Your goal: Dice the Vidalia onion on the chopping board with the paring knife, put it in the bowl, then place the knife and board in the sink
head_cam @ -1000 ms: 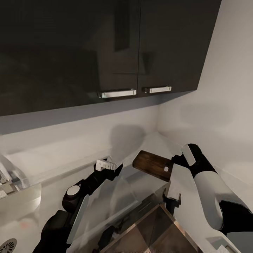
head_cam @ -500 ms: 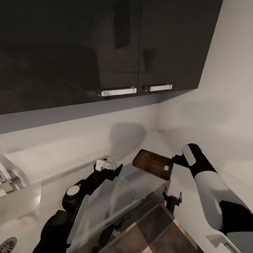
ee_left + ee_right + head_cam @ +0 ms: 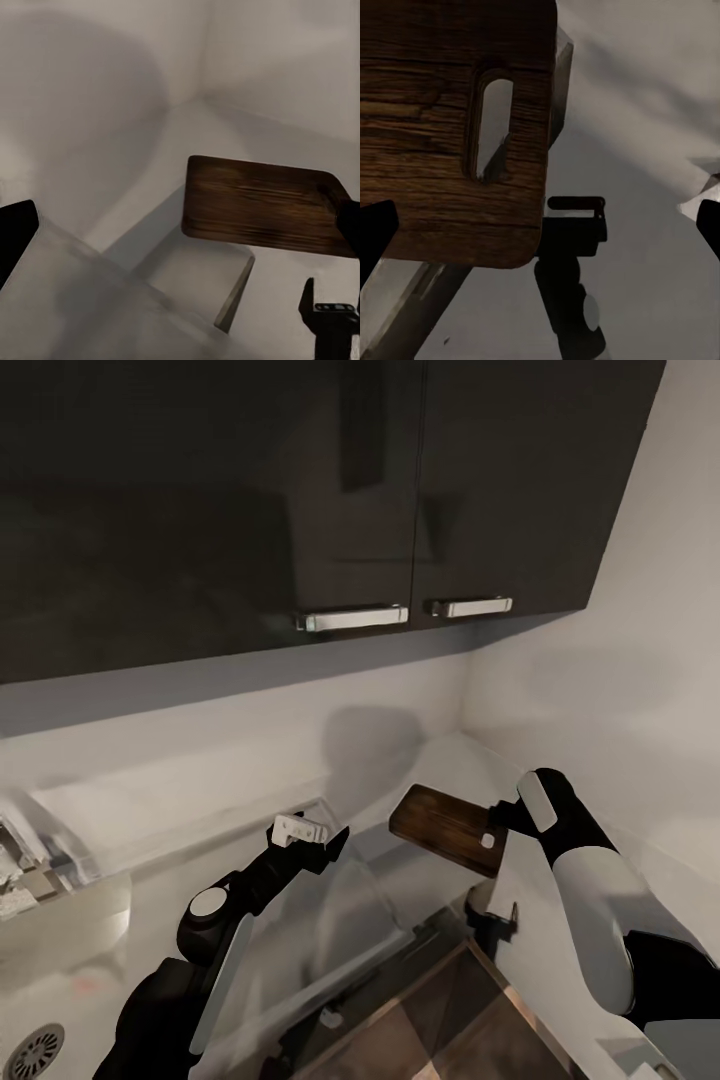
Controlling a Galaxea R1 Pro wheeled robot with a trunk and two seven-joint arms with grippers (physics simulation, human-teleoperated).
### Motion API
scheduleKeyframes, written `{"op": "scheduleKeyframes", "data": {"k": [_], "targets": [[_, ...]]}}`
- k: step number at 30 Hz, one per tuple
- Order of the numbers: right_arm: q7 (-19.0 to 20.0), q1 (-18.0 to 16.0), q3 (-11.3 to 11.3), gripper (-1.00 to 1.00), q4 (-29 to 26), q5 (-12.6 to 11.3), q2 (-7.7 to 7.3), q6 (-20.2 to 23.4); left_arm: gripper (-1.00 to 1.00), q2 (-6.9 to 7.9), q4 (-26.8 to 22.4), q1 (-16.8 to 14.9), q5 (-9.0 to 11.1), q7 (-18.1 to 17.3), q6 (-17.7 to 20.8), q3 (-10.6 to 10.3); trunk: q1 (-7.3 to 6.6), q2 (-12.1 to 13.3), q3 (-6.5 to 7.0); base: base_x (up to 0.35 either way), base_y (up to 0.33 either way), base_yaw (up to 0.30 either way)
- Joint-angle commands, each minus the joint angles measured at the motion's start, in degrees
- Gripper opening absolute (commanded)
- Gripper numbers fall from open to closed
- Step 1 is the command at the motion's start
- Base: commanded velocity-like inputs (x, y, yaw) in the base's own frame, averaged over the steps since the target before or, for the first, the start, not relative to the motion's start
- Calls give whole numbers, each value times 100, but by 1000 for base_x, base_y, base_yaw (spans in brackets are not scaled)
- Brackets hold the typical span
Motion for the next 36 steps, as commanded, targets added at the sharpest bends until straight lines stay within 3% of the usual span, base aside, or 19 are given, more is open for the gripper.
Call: {"op": "scheduleKeyframes", "data": {"k": [1, 15, 22, 36], "targets": [[-52, -5, -2, 100, -6, -60, 0, 11, 100, -3, -6, -4, 16, -16, 40, 5, 5, -13, -14, 53, 39, 16], [-52, -5, 3, 100, -46, -58, 0, 11, 100, -3, -6, -3, 15, -16, 39, 5, 5, -13, -17, 8, 6, 3], [-52, -5, -327, 100, -58, -60, 0, 11, 100, -3, -6, -3, 17, -16, 39, 5, 5, -13, -73, 0, 0, 0], [-52, -5, -363, 100, -76, -60, 0, 19, 100, -3, -6, -3, 16, -16, 39, 5, 5, -13, -204, 0, 0, 0]]}}
